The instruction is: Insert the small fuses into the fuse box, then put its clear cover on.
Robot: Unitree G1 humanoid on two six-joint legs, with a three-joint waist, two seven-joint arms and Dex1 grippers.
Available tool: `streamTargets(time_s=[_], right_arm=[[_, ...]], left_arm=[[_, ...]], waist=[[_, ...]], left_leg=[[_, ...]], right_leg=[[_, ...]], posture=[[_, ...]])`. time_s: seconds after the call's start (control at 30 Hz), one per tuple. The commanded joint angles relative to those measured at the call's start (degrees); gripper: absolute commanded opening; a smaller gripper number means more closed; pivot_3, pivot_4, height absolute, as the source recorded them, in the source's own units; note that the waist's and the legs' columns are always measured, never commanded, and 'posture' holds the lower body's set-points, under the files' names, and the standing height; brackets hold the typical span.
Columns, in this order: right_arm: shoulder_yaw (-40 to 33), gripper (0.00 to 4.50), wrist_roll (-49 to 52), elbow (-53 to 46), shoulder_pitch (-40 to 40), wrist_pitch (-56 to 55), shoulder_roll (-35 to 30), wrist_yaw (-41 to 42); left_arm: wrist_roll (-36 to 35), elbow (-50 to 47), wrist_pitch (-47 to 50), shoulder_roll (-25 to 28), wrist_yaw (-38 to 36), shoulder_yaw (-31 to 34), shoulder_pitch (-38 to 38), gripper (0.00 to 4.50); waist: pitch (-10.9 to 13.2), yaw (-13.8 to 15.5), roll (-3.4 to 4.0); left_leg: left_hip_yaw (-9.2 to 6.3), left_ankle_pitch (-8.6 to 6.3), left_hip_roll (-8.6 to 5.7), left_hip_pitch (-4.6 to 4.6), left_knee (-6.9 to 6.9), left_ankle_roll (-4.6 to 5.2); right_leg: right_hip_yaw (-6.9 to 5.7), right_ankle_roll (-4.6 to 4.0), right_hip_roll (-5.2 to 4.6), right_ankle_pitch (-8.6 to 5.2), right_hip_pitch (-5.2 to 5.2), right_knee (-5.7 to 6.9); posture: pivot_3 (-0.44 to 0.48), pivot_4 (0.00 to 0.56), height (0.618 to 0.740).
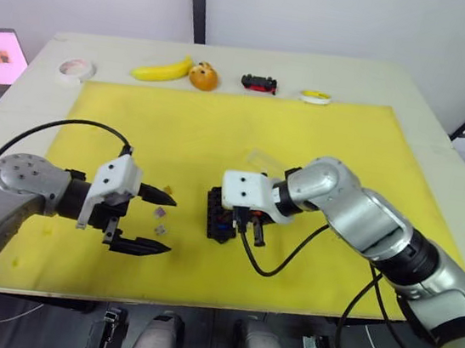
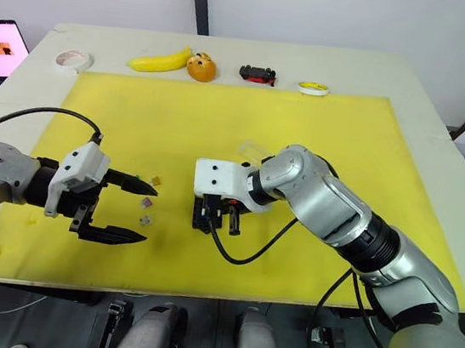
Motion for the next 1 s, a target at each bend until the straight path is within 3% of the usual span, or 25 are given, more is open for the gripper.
streamTargets(time_s=[0.03,1.0], right_arm=[[1.4,0.00,-1.7,1.6,-0.7,-0.4,0.6,1.0],[3.3,0.00,-6.6,2.8,-1.5,0.7,1.9,3.7]], left_arm=[[-0.1,-1.8,0.3,0.0,0.7,0.6,-0.1,4.42],[0.2,-2.7,0.4,-0.7,2.7,0.2,0.4,4.42]], waist=[[0.0,0.0,0.00],[-0.1,0.0,-0.02]], left_leg=[[-0.01,0.00,0.00,0.00,0.00,0.00],[-0.01,0.00,0.01,0.17,0.05,0.00]], right_leg=[[0.00,0.00,0.00,0.00,0.00,0.00],[0.00,0.00,0.02,0.00,0.17,0.07]], posture=[[0.000,0.150,0.740],[0.000,0.150,0.740]])
